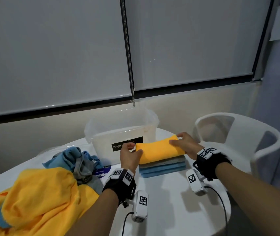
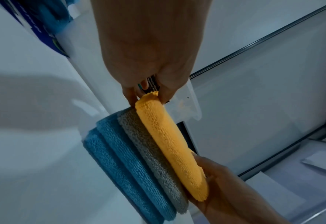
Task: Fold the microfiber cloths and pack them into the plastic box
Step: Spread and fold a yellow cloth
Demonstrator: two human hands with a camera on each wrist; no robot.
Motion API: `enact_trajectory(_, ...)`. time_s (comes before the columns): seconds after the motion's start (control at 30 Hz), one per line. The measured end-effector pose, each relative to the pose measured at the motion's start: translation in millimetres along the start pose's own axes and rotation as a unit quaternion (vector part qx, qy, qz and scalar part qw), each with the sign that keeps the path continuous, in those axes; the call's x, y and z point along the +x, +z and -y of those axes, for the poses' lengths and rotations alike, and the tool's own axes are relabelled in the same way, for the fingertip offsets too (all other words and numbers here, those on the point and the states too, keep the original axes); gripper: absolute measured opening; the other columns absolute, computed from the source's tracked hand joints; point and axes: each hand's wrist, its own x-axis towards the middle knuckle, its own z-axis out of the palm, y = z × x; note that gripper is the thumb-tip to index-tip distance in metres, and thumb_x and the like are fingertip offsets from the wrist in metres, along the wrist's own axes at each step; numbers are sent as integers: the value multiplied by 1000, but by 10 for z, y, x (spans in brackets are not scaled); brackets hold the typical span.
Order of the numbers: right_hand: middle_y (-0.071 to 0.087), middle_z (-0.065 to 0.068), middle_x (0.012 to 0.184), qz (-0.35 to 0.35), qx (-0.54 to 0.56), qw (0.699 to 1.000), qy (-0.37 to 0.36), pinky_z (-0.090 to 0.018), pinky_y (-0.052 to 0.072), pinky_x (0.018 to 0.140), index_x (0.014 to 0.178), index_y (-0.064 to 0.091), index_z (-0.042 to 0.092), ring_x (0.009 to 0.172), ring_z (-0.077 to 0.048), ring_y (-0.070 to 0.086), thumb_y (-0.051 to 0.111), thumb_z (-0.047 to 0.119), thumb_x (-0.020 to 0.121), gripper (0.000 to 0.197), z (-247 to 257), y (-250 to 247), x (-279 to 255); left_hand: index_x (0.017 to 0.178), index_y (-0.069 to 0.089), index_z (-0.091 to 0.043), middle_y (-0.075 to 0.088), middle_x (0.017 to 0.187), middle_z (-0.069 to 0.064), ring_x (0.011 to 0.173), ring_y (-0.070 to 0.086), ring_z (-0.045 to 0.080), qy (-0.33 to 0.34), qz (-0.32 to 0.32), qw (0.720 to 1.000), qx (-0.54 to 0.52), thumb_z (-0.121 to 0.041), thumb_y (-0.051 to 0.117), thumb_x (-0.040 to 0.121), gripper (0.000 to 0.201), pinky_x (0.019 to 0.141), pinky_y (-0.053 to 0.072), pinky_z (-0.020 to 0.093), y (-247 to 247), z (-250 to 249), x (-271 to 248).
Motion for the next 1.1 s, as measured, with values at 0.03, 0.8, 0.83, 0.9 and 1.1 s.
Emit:
enact_trajectory(0.03,49,-8,130,11,-2,1000,7,-39,47,94,138,43,16,118,-26,50,76,25,87,61,-39,4,15,103,60,-19,60,116,5,95,61,15,1,-6,1000,9,-1,75,80,33,96,53,43,-9,34,9)
enact_trajectory(0.8,69,-9,116,-4,-305,924,-229,-30,46,89,112,73,13,109,-23,60,66,23,89,27,69,98,-333,108,62,-3,59,121,16,116,50,33,389,191,796,422,-19,45,103,24,100,40,44,174,-13,-61)
enact_trajectory(0.83,69,-12,118,14,-322,922,-213,-34,48,93,116,71,12,112,-27,60,63,24,90,30,36,118,-342,108,60,-2,57,123,18,116,49,34,368,212,781,458,-20,41,105,26,99,40,46,179,21,-53)
enact_trajectory(0.9,68,-17,120,41,-341,922,-177,-36,47,95,121,69,8,117,-33,57,60,22,92,34,-7,148,-350,121,56,2,51,135,21,124,46,34,312,246,751,527,-20,34,108,33,103,38,44,166,65,-56)
enact_trajectory(1.1,63,-19,130,60,-344,927,-138,-40,45,102,126,63,-2,124,-34,52,58,19,93,39,-56,246,-265,133,51,4,47,144,21,126,46,32,265,258,730,575,-13,30,109,36,102,33,37,160,98,12)
